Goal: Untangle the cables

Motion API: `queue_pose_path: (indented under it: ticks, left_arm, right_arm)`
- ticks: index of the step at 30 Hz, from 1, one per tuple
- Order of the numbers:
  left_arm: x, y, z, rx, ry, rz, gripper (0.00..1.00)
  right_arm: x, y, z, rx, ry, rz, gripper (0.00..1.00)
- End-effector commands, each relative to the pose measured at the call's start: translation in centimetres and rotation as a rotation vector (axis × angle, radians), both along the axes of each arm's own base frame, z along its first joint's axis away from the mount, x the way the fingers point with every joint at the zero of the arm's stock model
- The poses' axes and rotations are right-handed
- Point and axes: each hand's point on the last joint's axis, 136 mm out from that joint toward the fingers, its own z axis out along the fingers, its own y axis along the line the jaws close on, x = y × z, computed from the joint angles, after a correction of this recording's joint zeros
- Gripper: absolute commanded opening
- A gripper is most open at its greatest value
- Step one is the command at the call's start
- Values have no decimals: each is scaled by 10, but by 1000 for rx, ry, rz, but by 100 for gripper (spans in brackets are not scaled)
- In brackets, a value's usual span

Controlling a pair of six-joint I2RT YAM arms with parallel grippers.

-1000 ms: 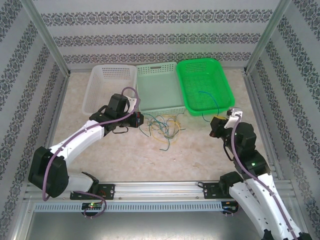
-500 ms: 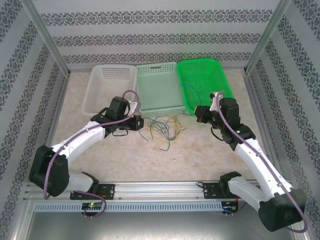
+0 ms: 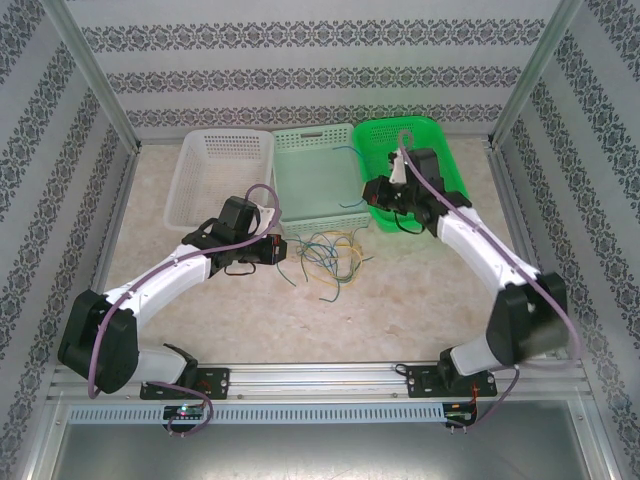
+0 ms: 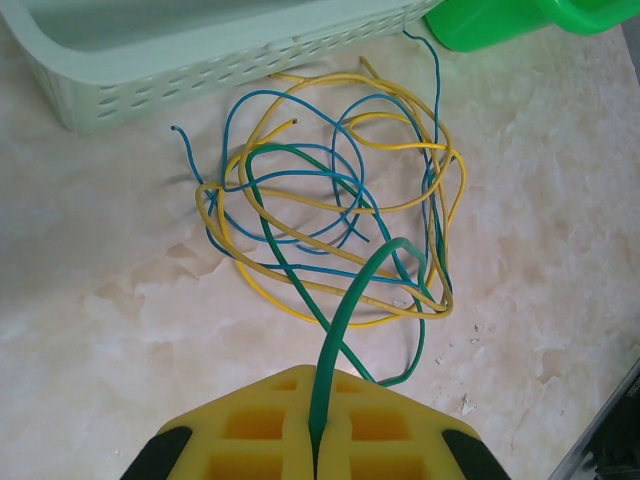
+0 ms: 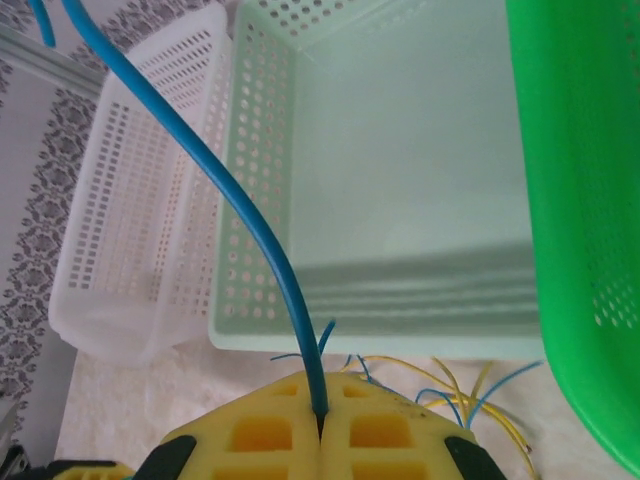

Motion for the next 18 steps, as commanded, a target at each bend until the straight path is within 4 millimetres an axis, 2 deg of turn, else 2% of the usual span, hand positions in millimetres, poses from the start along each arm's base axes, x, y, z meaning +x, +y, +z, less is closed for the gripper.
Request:
queue_pose_path:
  ticks: [1,6,13,14,16,18]
  left_arm:
    - [6,1,11,-20,-41,7,0]
    - [1,7,12,-1,-48,18,0]
    - [2,7,18,-15,-71,30,0]
    - [2,7,18,-16,-72,31,0]
    - [2,8,19,-16,-74,33,0]
    - [2,9,21,-17,-81,38,0]
  right_arm:
    - [13,17,-20,2,121,35,0]
    - [36,29,-49,-15,188,31,0]
    - [61,51,-73,-56,266,89,12]
    - [64,52,-76,-65,270,90,16]
    - [68,53,-78,-68,276,82,35]
    - [70,51,-79,-69,272,72,40]
